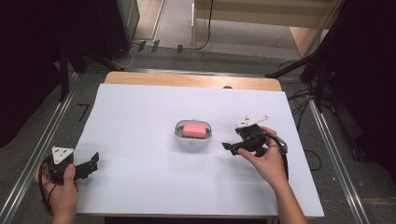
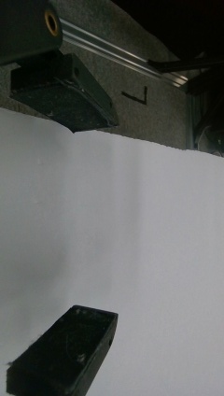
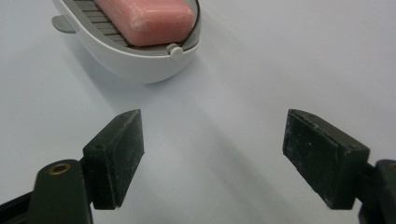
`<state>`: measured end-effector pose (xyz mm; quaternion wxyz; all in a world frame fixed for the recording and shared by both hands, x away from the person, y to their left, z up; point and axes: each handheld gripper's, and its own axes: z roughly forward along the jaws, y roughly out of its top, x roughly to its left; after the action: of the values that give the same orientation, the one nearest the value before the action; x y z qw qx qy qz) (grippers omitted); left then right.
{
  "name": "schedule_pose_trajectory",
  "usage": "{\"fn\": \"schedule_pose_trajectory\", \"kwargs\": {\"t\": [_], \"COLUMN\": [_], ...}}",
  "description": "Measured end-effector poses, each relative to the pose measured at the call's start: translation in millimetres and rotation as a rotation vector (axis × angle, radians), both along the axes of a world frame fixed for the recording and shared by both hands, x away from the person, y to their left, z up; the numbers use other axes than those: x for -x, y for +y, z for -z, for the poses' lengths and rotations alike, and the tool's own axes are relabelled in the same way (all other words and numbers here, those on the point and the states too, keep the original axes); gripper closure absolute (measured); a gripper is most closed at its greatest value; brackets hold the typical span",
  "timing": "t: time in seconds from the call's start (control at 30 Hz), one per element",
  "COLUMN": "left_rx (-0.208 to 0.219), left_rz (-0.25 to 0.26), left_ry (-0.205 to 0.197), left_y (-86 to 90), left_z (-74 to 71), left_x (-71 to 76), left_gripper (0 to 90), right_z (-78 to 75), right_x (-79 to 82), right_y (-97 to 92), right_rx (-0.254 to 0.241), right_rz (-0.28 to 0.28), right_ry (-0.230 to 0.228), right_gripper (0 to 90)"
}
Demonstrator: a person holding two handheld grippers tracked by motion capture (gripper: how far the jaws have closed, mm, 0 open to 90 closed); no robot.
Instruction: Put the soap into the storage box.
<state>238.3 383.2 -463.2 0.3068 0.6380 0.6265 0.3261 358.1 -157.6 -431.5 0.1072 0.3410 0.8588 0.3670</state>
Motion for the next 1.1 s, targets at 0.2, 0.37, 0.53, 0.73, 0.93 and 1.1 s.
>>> {"fn": "schedule_pose_trajectory", "kwargs": {"t": [0.2,0.37,0.53,0.73,0.93,1.1], "left_rx": [-0.002,-0.003,-0.004,-0.006,-0.006,-0.007], "left_rz": [-0.001,-0.001,-0.002,-0.003,-0.003,-0.003], "left_ry": [0.001,0.002,0.0,0.001,0.001,0.001], "left_y": [-0.1,-0.2,-0.4,-0.7,-0.9,-0.9], "left_z": [0.0,0.0,0.1,0.0,0.0,0.0], "left_x": [0.0,-0.1,-0.2,-0.1,-0.1,0.0], "left_gripper": [7.6,7.6,7.6,7.6,7.6,7.6], "right_z": [4.2,6.7,11.2,16.6,22.4,26.6], "right_x": [5.9,11.8,17.9,24.8,30.7,35.6], "right_y": [-8.2,-17.5,-27.7,-36.7,-47.7,-55.8], "right_rx": [-0.012,-0.028,-0.05,-0.053,-0.047,-0.043], "right_rz": [0.014,0.038,0.027,0.036,0.074,0.098], "right_ry": [0.015,0.018,0.021,0.021,0.019,0.014], "right_gripper": [20.9,17.9,14.6,13.9,14.1,14.2]}}
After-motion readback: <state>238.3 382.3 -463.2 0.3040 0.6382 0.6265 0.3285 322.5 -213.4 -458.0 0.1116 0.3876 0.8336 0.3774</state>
